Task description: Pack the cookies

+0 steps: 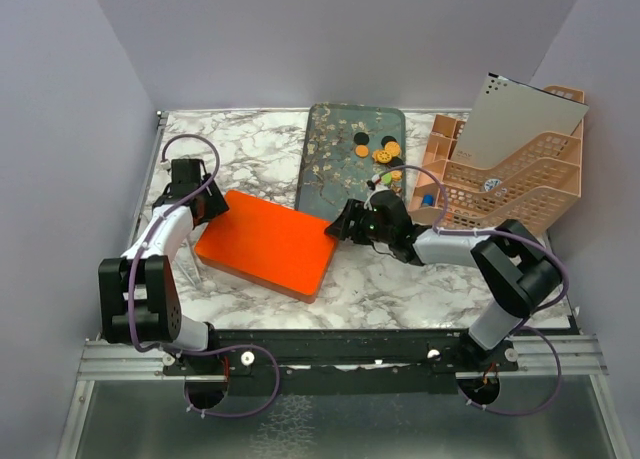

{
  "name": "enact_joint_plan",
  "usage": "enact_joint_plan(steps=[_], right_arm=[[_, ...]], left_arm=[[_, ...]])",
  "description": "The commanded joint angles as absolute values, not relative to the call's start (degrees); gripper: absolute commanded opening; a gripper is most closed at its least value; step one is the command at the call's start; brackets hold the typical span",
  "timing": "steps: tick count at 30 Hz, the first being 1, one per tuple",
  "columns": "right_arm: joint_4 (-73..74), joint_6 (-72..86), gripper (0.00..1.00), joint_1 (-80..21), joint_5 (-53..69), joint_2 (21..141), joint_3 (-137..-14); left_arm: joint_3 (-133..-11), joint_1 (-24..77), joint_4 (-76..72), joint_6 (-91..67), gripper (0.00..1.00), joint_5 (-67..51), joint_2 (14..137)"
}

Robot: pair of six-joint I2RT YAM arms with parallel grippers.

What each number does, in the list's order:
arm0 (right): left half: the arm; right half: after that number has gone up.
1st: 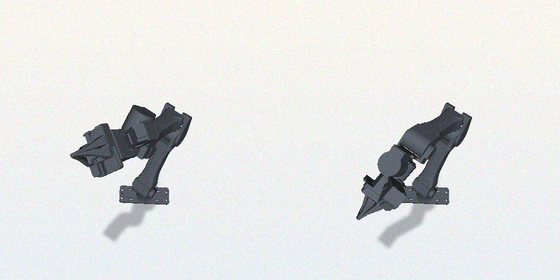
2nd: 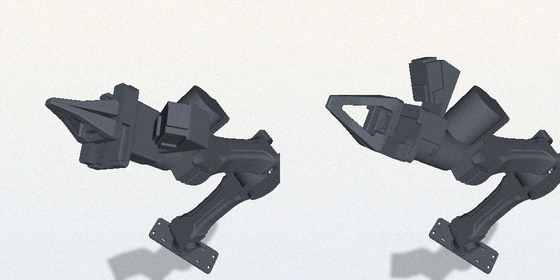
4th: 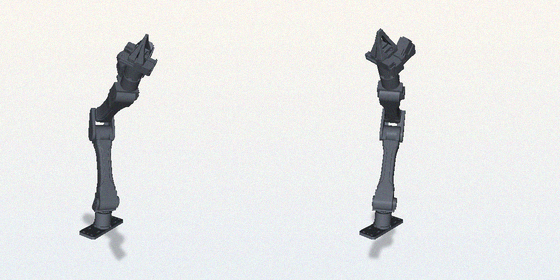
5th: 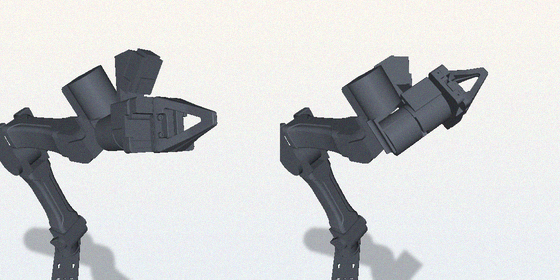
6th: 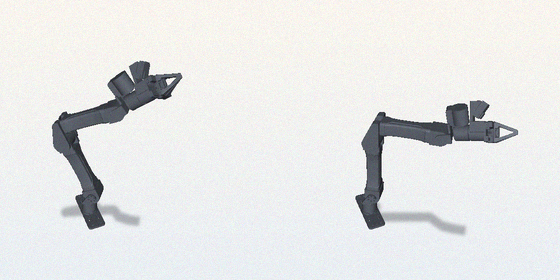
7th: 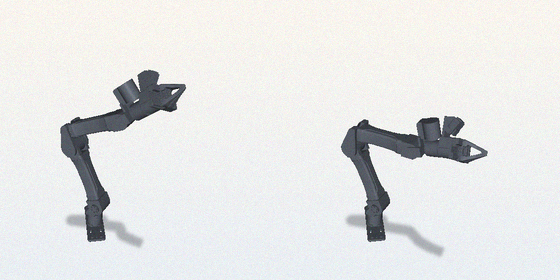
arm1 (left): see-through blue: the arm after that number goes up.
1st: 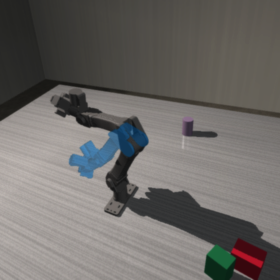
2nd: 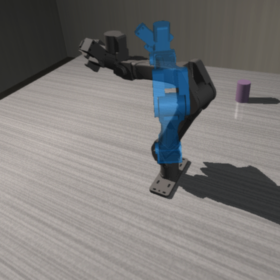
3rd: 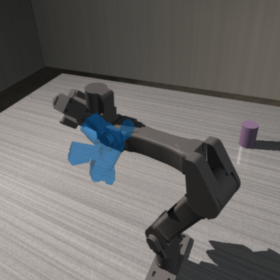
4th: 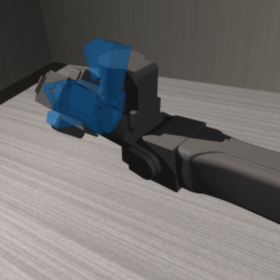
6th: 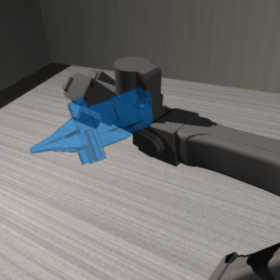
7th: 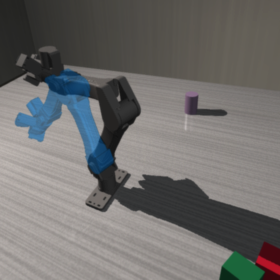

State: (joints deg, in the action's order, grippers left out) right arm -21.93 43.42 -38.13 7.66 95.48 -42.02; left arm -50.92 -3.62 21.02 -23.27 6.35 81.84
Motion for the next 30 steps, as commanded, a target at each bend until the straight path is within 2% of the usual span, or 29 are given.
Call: enact_joint_plan(steps=[1,8,15,17,21,27,30], right_arm=[[-21.47,42.50,0.66,-38.06,5.91,94.98,-39.75],[-11.57,36.96,0.71,-38.06,-4.20,82.71,-38.49],[2.93,31.99,0.87,-38.06,-16.59,62.38,-36.18],[8.55,30.80,0.90,-38.06,-20.27,56.90,-36.76],[18.39,29.28,0.99,-38.06,-27.17,45.63,-38.82],[28.39,26.56,1.00,-38.06,-34.44,31.14,-41.98],[30.70,24.89,1.00,-38.06,-36.76,25.77,-42.39]], left_arm=[[-50.71,-2.39,24.87,-21.96,0.71,6.28,87.03],[-53.47,-0.67,24.35,-20.68,0.71,2.61,86.63],[-54.80,2.79,24.90,-18.81,0.92,5.06,78.76],[-54.09,4.88,24.96,-17.84,0.97,7.04,75.01],[-51.82,10.99,25.26,-15.79,0.99,12.61,65.05],[-46.25,20.41,22.89,-15.02,0.99,19.96,46.45],[-43.05,23.16,20.28,-13.86,0.99,17.74,35.49]])
